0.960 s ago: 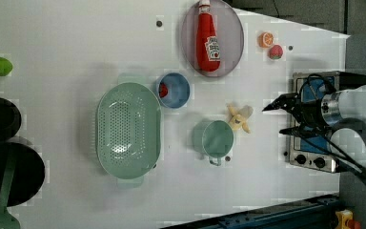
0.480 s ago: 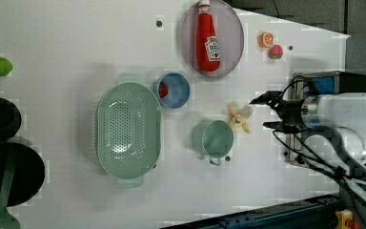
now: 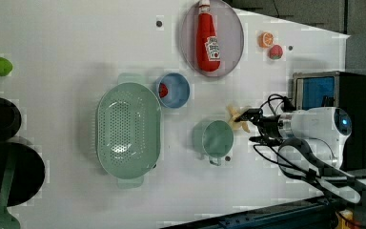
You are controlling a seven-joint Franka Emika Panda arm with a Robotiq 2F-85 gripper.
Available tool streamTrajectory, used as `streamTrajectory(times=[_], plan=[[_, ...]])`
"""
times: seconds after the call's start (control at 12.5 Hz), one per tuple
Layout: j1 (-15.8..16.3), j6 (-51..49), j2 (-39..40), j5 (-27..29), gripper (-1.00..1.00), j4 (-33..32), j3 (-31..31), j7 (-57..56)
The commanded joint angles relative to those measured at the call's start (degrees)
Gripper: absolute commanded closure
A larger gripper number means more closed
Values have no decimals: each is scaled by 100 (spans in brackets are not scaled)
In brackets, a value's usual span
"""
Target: Pick banana from table and place on oven.
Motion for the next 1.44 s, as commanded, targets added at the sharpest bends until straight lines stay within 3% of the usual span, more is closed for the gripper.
streamTrajectory(times=[0.08, 0.4, 0.56, 0.8, 1.04, 1.44], plan=[[-5, 310, -48, 121, -68, 94, 95, 88], [-1, 311, -53, 148, 29, 94, 128, 88], [-1, 311, -53, 148, 62, 87, 132, 88], [-3, 298, -179, 148, 62, 91, 132, 88], [-2, -233, -1010, 148, 62, 135, 136, 88], [4, -3354, -2830, 148, 62, 1273, 153, 88]])
